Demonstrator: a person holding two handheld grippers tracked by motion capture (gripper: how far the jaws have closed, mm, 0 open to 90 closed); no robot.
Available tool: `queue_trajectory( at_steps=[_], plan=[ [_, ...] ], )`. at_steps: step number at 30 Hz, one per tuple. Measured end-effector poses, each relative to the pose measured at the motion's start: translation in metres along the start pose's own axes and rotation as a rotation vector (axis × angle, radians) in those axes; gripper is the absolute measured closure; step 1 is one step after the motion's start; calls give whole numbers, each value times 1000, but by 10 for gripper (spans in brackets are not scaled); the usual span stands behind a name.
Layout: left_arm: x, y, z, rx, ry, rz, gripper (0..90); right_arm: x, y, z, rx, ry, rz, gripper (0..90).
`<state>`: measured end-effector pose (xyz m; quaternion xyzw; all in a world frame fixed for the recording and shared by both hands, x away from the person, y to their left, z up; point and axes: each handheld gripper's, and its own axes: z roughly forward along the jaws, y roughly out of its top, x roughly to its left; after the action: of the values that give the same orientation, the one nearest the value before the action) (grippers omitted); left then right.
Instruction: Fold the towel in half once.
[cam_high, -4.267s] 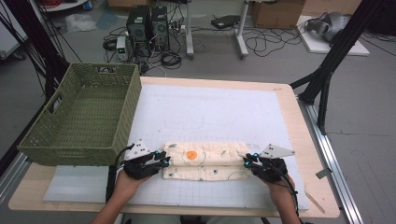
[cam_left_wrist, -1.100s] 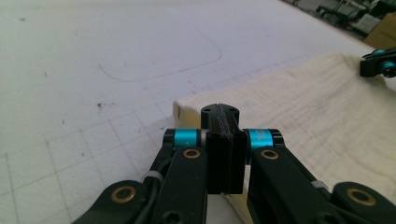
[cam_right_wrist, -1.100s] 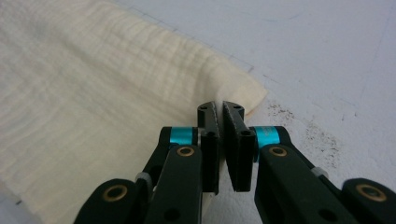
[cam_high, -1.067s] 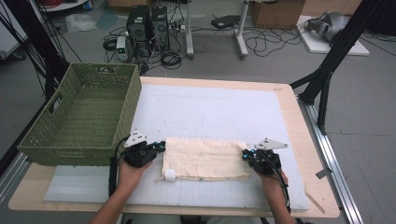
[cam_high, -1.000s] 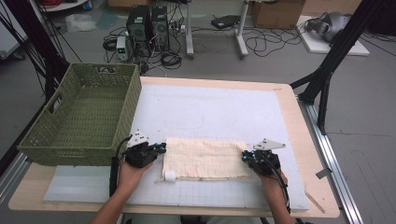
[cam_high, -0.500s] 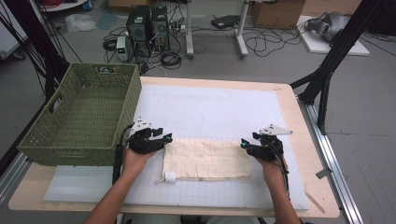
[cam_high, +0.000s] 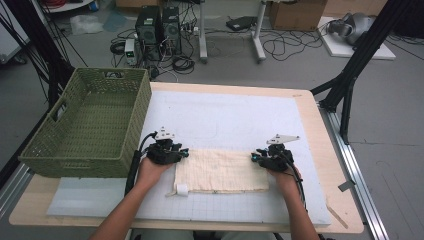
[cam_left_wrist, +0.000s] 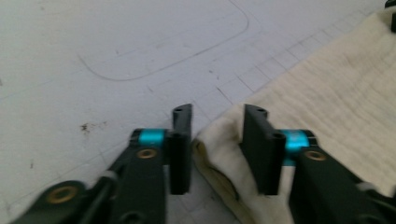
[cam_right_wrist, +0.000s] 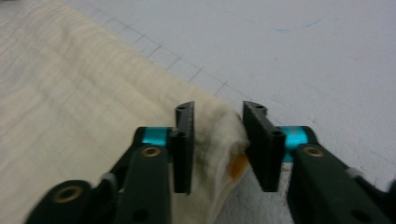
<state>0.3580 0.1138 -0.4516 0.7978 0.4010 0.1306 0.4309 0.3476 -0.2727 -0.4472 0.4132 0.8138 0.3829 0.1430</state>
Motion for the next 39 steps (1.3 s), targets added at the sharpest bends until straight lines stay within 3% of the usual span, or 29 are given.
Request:
queue_trajectory(
  at_steps=[2, 4, 9, 12, 14, 16, 19, 22, 25, 28, 30, 33, 36, 39],
  plan=[
    [-3, 0, -1, 5, 12, 32, 793, 1, -3, -2, -9, 30, -10, 808],
    [-1, 1, -2, -2, 25, 27, 849, 3, -4, -3, -19, 16, -23, 831],
    [6, 4, -6, -93, 59, -19, 857, 8, 0, -5, -71, -54, -83, 844],
    [7, 7, -6, -150, 88, 15, 854, 10, 4, -2, -92, -106, -89, 844],
    [8, 10, -3, -140, 101, 28, 854, 11, 6, 1, -100, -142, -83, 844],
    [9, 12, 0, -155, 110, 15, 854, 11, 8, 4, -103, -176, -82, 844],
    [9, 11, 7, -121, 112, 30, 851, 10, 9, 9, -88, -214, -85, 842],
    [9, 11, 7, -119, 144, 9, 807, 8, 8, 14, -49, -230, -75, 823],
    [17, 9, 2, -116, 133, -32, 665, 4, 8, 12, -60, -249, -76, 714],
    [20, 8, -8, -148, 128, -63, 622, -2, 6, 1, -89, -246, -38, 640],
    [19, 7, -13, -154, 115, -61, 614, -5, 5, -8, -130, -236, -7, 602],
    [12, 5, -17, -110, 65, -34, 627, -5, 4, -20, -152, -210, -4, 564],
    [0, 1, -21, -130, 38, 17, 663, 2, 2, -28, -147, -196, -45, 549],
    [-7, -2, -22, -96, 6, 42, 678, 11, -2, -34, -144, -153, -79, 550]
  ],
)
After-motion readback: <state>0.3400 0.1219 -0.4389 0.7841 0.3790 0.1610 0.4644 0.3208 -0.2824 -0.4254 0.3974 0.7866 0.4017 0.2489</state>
